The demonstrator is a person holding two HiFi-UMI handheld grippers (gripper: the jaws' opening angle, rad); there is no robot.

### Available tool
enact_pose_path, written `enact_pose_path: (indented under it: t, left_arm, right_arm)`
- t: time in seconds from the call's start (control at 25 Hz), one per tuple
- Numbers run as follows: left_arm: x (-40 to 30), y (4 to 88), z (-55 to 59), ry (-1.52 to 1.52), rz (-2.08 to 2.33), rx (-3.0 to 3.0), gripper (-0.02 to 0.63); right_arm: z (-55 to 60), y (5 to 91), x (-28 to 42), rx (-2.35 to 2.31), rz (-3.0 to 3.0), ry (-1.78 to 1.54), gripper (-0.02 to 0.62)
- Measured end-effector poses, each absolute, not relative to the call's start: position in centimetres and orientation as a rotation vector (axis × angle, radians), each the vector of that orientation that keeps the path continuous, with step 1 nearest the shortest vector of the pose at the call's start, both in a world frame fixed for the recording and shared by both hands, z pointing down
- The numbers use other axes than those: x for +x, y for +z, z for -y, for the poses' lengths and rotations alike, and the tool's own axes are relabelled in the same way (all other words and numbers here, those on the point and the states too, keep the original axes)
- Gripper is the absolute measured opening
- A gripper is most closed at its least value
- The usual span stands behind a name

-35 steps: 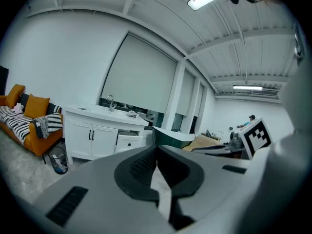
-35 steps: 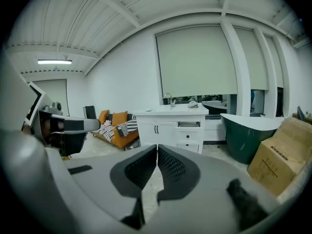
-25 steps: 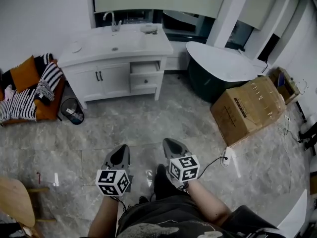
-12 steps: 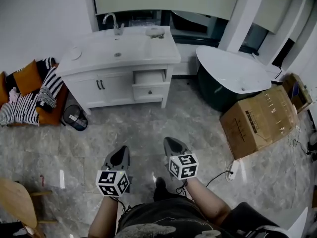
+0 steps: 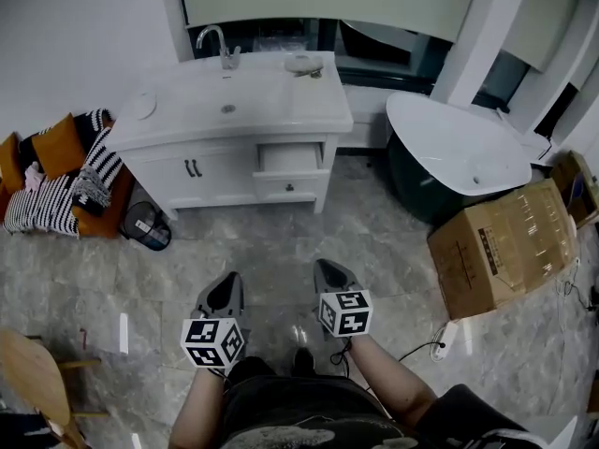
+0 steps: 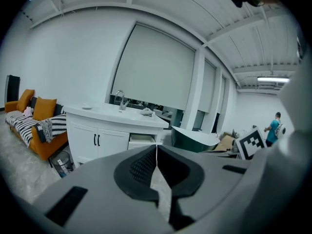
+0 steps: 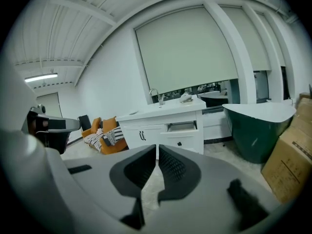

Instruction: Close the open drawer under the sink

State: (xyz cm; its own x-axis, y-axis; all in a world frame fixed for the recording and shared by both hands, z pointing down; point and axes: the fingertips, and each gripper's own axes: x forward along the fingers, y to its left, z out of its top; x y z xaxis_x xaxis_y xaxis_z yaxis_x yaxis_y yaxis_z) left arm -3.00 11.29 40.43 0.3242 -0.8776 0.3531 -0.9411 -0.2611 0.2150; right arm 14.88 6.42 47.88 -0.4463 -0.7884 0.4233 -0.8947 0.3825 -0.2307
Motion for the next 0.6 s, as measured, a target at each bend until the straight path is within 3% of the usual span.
enact_pose_path:
  t: [0.6]
  left_arm:
    - [-8.0,44.0,2.9,0.238,1.437,2.251,0.017]
  right_arm:
    - [4.0,51.8,11.6,1.624,2.201,0.696,0.031]
